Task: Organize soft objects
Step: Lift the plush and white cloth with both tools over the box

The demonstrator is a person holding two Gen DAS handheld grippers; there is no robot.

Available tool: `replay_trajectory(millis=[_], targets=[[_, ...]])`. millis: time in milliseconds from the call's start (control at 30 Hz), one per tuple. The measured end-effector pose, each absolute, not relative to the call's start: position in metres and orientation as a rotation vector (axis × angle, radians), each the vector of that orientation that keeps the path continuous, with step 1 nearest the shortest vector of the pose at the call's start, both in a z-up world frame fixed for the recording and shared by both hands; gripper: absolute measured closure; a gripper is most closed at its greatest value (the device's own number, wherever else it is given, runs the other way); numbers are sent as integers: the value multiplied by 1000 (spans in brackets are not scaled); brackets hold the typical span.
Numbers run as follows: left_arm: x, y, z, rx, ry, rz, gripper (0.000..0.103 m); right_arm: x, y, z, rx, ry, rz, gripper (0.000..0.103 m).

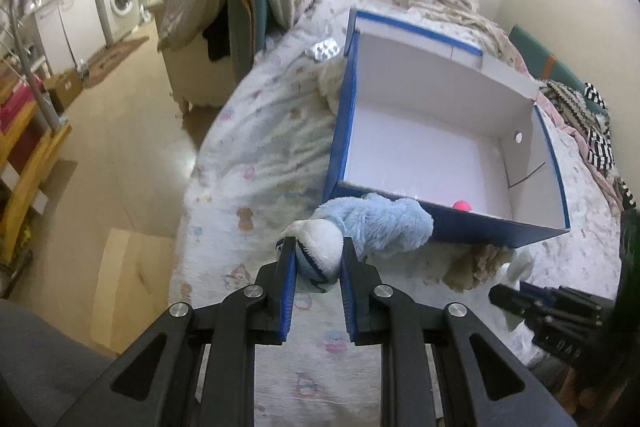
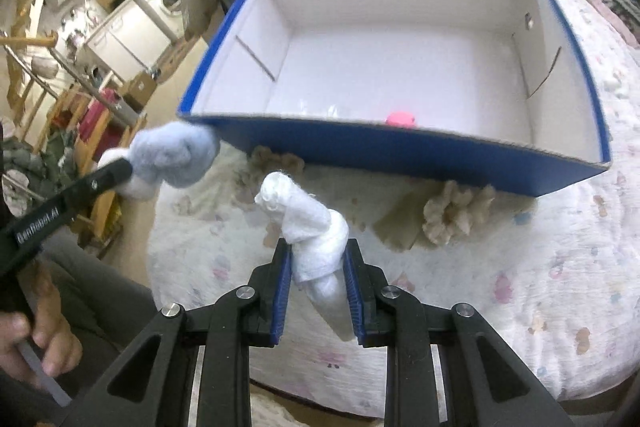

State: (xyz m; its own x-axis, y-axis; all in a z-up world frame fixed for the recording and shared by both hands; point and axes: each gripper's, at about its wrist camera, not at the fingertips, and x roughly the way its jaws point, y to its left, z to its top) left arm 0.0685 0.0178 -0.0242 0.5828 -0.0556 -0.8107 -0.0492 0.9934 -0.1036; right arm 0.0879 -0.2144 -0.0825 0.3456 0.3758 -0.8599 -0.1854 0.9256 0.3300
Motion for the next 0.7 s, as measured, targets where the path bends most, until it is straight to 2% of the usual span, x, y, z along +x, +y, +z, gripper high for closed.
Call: replay_trajectory(millis=[433, 700], targets=[[70, -1, 27, -63, 772, -30, 85, 83, -236, -39, 267, 941, 371, 76], [108, -10, 24, -20, 788, -38, 85, 89, -243, -20, 301, 846, 342, 76]])
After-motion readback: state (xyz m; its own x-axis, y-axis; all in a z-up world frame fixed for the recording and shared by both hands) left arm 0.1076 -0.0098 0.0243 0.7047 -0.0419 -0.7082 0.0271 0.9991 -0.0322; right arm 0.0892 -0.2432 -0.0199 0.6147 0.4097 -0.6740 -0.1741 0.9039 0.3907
